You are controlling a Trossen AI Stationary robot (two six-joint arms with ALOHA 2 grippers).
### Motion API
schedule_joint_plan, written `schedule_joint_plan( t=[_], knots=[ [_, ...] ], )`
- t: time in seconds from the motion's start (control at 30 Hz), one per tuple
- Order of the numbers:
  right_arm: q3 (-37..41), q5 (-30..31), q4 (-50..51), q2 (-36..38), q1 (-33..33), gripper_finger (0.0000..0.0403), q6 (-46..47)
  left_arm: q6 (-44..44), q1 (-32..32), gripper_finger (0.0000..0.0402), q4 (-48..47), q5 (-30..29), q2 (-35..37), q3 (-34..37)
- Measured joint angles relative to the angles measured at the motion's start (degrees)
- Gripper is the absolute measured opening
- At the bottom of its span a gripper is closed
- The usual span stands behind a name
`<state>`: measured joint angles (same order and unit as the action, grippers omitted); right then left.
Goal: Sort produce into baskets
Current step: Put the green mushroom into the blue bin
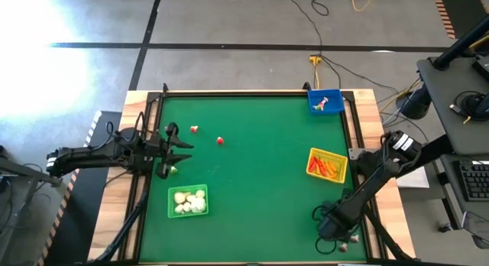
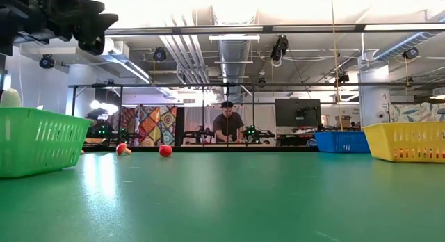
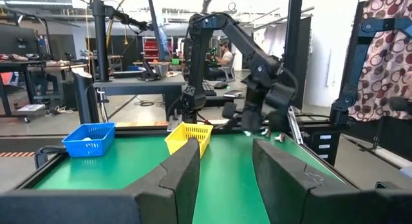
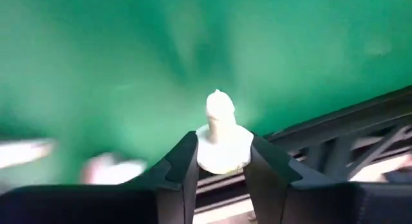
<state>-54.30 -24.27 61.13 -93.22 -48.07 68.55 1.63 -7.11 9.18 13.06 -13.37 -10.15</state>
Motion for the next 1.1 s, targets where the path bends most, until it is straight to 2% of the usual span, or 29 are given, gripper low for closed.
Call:
schedule_joint_plan(
  t=[0.07, 0.17, 0.33, 0.37, 0.43, 0.57, 0.77, 0.87, 0.93, 1.03, 1.1],
  knots=[
    [-3.9, 1.8, 0.0, 0.2, 0.7, 0.0098, 2.5, 0.0, 0.0, 0.0127, 0.3, 0.0, 0.0, 0.0],
    [-10.0, 11.4, 0.0, 1.1, 2.8, 0.0097, 5.5, 0.1, 0.0, 0.0127, 0.6, 0.0, 0.0, 0.0],
    [-18.1, 44.5, 3.3, 3.5, 8.9, 0.0097, 4.0, 0.5, 0.0, 0.0127, 1.4, 0.0, 0.0, 0.0],
    [-19.2, 49.6, 5.3, 4.2, 11.1, 0.0097, 3.8, 0.6, 0.0, 0.0127, 1.4, 0.0, 0.0, 0.0],
    [-20.4, 55.4, 9.7, 5.7, 16.7, 0.0097, 3.0, 0.9, 0.0, 0.0127, 1.4, 0.0, 0.0, 0.0],
    [-19.0, 57.5, 16.7, 8.1, 32.8, 0.0096, -2.3, 0.9, 0.0, 0.0127, 1.5, 0.0, 0.0, 0.0],
    [-13.4, 57.0, 10.8, 9.9, 63.1, 0.0096, -13.4, 0.5, 0.0, 0.0127, 1.4, 0.0, 0.0, 0.0],
    [-10.7, 56.3, 4.4, 10.3, 76.9, 0.0096, -19.8, 0.4, 0.0, 0.0127, 1.3, 0.0, 0.0, 0.0],
    [-8.6, 53.1, -1.9, 10.2, 84.3, 0.0096, -23.6, -0.3, 0.0, 0.0127, 1.3, 0.0, 0.0, 0.0],
    [-5.5, 45.0, -13.3, 9.5, 91.8, 0.0096, -28.8, -1.5, 0.0, 0.0127, 1.1, 0.0, 0.0, 0.0],
    [-4.0, 42.5, -20.5, 8.8, 94.9, 0.0096, -30.4, -1.5, 0.0, 0.0127, 1.1, 0.0, 0.0, 0.0]
  ],
)
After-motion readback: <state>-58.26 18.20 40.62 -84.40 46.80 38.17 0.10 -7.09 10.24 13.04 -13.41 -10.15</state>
